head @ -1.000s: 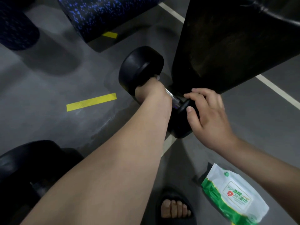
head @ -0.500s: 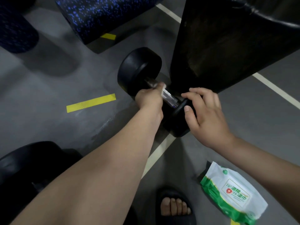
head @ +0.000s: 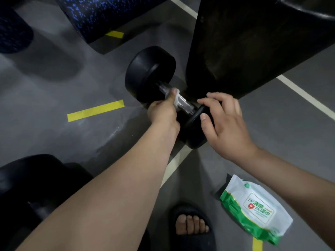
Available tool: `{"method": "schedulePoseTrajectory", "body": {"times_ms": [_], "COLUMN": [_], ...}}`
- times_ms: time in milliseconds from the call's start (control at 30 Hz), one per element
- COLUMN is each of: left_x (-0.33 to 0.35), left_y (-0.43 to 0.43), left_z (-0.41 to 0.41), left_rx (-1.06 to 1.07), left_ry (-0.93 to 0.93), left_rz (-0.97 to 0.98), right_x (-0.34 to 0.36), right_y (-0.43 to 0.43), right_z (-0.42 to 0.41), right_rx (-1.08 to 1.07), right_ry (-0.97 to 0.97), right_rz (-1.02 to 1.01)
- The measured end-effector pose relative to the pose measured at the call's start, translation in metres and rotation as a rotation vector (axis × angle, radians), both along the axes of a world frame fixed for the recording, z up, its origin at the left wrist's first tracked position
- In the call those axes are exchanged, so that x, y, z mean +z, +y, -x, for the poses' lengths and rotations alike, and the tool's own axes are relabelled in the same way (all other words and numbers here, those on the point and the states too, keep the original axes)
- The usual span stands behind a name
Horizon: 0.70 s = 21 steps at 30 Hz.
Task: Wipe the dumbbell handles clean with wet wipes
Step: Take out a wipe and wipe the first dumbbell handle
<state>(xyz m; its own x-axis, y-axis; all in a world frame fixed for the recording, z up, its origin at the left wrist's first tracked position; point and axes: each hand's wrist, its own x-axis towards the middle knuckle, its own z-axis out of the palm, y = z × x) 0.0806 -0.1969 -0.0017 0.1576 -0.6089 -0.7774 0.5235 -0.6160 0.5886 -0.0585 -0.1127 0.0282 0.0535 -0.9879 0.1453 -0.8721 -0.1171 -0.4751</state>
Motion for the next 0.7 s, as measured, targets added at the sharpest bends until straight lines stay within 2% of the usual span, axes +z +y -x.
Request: {"method": "schedulePoseTrajectory", "body": {"times_ms": [133,167,333,600,700], "left_x": [0.003,0.004,0.001,0.011,0.007], "left_y": [0.018,0.019,0.018,0.017,0.009], "left_z": [0.003,0.002,-0.016,-0.035,-0.033], "left_rx": [-0.431,-0.484,-0.438,-0.472,-0.485], "left_ry": [-0.147,-0.171,-0.323,-0.214,-0.376], "left_rz": [-0.003,0.010,0.112,0.256,0.344], "right_x": [-0.001,0.000,0.009,0.043,0.048], "right_y": [0.001,0.002,0.001,-0.045,-0.070], "right_z": [0.002,0.001,0.001,0.004,-0.010], "right_rx": [0.011,0.013,0.016,0.091,0.150], "right_ry": [0.005,0.004,-0.012,0.007,0.053], "right_rz": [0.012,0.012,-0.033,-0.111,-0.136]}}
